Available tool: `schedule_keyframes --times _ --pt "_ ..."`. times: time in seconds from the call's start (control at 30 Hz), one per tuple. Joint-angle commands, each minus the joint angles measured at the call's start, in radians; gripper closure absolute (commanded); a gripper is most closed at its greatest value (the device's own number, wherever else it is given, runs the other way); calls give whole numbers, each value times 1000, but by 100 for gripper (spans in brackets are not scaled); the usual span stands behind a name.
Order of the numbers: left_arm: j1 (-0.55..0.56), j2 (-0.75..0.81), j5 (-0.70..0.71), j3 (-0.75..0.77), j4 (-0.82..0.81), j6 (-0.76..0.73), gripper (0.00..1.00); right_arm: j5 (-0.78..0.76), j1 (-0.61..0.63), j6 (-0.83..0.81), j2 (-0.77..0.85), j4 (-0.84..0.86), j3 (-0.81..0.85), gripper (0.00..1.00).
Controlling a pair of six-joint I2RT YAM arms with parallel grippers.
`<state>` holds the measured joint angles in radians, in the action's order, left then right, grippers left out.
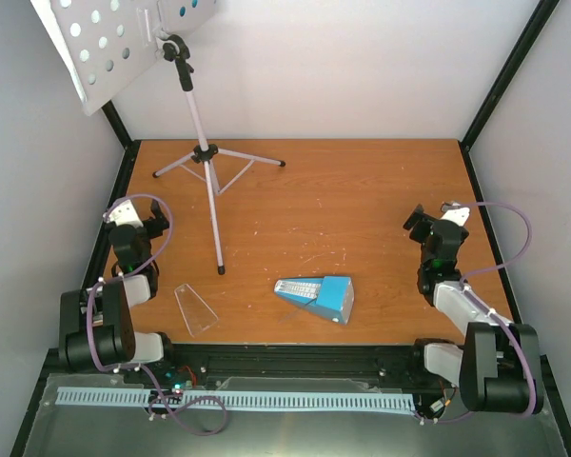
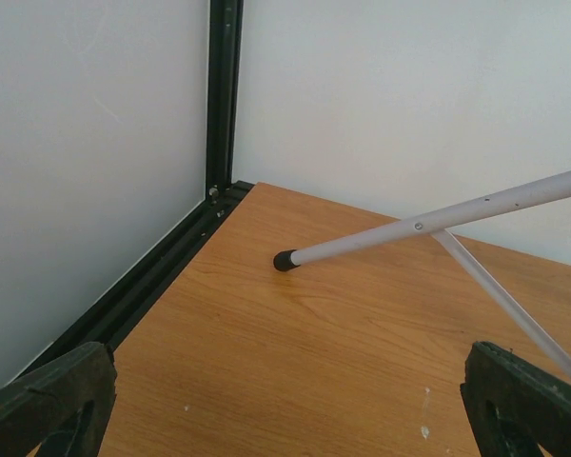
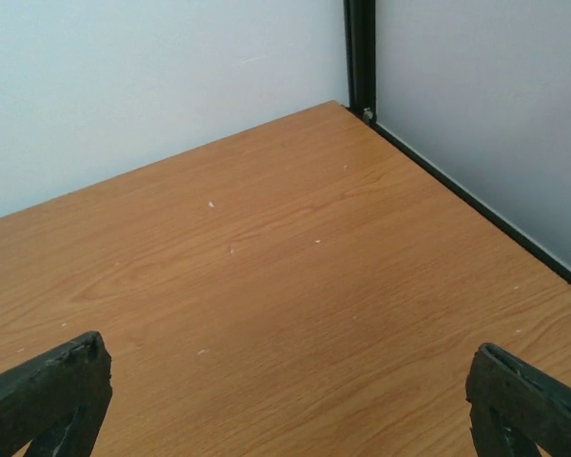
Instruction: Pack up the instrument practice props
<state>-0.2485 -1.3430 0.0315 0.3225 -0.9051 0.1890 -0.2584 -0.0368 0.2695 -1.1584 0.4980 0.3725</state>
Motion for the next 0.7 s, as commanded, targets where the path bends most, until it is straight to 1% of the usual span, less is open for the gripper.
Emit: schedule_keyframes --times 0.0,0.1,0.13,0.2,0.27,0.33,0.4,0.47,0.53,0.6,0.67 --pt "-3 36 32 1 15 27 0 70 3 32 77 5 -9 0" --pt "-3 60 43 -15 17 41 1 79 4 102 130 19 -37 0" --pt "-3 73 49 -21 18 48 1 107 3 118 146 29 -49 0" --pt "-3 110 63 -40 24 72 1 206 3 132 175 36 -57 0" --pt "-3 162 68 -45 67 102 1 317 3 161 196 -4 -41 0" --pt "-3 242 122 -10 197 193 0 449 3 183 205 -75 1 0" --pt "-5 309 202 61 413 375 1 598 3 202 204 -111 25 0" --pt "-6 369 228 136 607 534 1 738 3 231 197 -119 38 0" --pt "-8 426 163 194 701 585 1 841 4 263 176 -124 56 0" --pt "-9 472 49 246 757 617 0 926 5 282 138 -171 94 0" --pt "-9 497 -127 294 785 631 1 1006 15 271 89 -254 145 0"
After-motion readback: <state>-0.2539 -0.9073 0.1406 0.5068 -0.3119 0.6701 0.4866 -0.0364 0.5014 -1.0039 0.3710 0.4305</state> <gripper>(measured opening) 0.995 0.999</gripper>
